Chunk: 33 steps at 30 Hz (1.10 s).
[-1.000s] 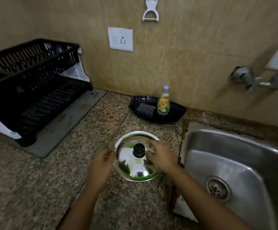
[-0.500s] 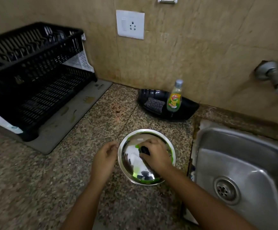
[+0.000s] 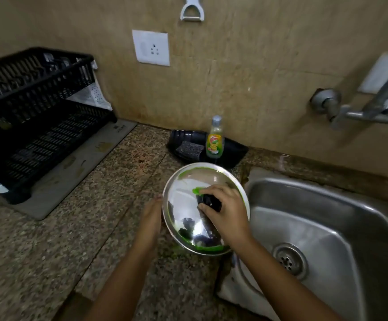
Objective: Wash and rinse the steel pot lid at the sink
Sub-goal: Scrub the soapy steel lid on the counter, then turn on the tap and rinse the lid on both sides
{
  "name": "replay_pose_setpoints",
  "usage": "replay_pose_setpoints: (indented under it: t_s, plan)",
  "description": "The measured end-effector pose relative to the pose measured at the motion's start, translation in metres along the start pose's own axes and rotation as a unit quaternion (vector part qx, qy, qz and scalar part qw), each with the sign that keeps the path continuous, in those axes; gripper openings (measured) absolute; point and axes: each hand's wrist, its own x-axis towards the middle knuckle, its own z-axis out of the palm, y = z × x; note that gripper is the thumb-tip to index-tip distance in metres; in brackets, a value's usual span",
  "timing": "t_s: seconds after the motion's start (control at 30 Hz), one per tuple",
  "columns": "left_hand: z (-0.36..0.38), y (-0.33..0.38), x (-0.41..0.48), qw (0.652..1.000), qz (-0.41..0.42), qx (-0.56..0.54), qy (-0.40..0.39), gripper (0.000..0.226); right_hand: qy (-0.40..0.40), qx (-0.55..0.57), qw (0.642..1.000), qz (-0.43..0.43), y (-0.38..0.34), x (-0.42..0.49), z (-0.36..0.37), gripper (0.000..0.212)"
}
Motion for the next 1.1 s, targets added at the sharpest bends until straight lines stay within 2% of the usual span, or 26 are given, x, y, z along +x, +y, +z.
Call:
replay_pose_setpoints:
  t_s: [0.1,0.17,0.37,0.47,0.6,0.7,0.8,0.87,1.0,1.1]
  plan:
    - [0.042,-0.006,-0.011,0.993,-0.096,-0.046,-0.045,0.028,0.033,-0.008,0.999,0.028,0.020,-0.014,-0.032,0.028]
    - [0.068,-0.011,-0.015,0.985,-0.124,-0.090,-0.077,0.028,0.054,-0.026,0.997,0.042,0.033,-0.025,-0.055,0.028]
    - [0.161,-0.020,-0.044,0.982,-0.108,-0.048,-0.148,0.023,0.109,-0.026,0.988,0.110,0.083,-0.053,-0.126,0.027]
    - [0.210,-0.020,-0.061,0.984,-0.093,-0.030,-0.149,0.025,0.131,-0.045,0.982,0.125,0.108,-0.066,-0.161,0.028]
    - [0.258,-0.017,-0.078,0.979,-0.100,-0.053,-0.168,0.021,0.118,-0.074,0.983,0.121,0.131,-0.072,-0.200,0.028]
    - [0.281,-0.013,-0.081,0.985,-0.099,-0.045,-0.133,0.018,0.137,-0.041,0.983,0.119,0.143,-0.069,-0.223,0.024]
    - [0.301,-0.002,-0.084,0.989,-0.089,-0.030,-0.110,0.028,0.217,0.036,0.968,0.122,0.154,-0.059,-0.247,0.014]
    - [0.307,0.004,-0.083,0.990,-0.086,-0.035,-0.105,0.025,0.257,0.100,0.949,0.153,0.159,-0.046,-0.263,0.010]
    - [0.308,0.019,-0.070,0.989,-0.074,-0.033,-0.123,0.020,0.299,0.165,0.912,0.225,0.166,-0.009,-0.289,0.017]
    - [0.308,0.028,-0.058,0.991,-0.060,-0.029,-0.118,0.017,0.307,0.172,0.905,0.237,0.161,0.025,-0.307,0.026]
